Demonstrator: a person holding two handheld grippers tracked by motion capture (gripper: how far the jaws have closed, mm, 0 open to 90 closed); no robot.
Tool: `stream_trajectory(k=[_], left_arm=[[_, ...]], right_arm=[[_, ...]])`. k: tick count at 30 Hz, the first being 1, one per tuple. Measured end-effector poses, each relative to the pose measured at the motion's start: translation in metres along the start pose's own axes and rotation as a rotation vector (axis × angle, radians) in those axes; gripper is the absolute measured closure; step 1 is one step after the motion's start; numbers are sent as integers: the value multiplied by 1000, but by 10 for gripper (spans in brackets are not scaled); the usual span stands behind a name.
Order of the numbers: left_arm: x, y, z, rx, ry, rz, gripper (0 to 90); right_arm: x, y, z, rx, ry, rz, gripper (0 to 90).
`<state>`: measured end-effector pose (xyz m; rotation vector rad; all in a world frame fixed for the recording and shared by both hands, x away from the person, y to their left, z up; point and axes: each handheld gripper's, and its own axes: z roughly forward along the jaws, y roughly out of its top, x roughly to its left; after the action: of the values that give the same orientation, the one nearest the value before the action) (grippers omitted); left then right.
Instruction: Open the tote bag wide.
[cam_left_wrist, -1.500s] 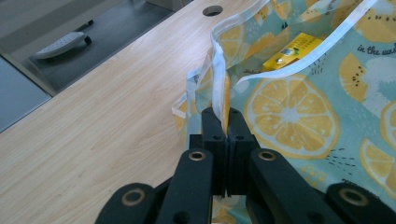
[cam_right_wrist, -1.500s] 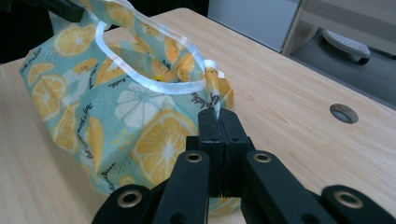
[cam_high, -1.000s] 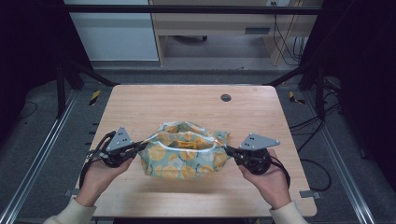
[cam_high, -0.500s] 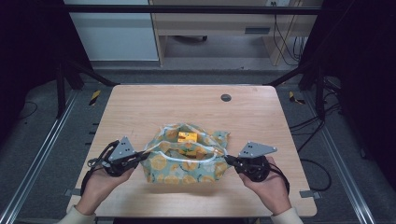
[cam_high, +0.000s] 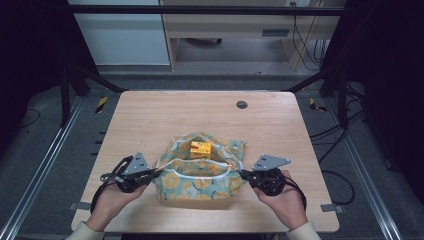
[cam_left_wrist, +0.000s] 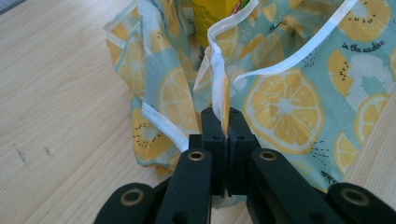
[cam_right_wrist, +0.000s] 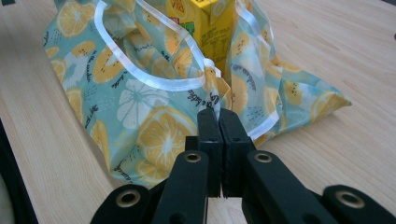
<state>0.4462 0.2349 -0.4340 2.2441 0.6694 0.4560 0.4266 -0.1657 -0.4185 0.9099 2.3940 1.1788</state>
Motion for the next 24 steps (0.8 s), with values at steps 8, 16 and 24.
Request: stream_trajectory(k=[8,16,24], left_arm=[[-5,-3,9,26,-15,11,884],[-5,-5,16,40,-23,11,883],[-5,-7,17,44,-26,10,883]], right_arm=[[1,3,2,24,-7,8,628],[-3,35,-1,26,-34,-21,503],[-15,60,42,77,-26,-25,533]])
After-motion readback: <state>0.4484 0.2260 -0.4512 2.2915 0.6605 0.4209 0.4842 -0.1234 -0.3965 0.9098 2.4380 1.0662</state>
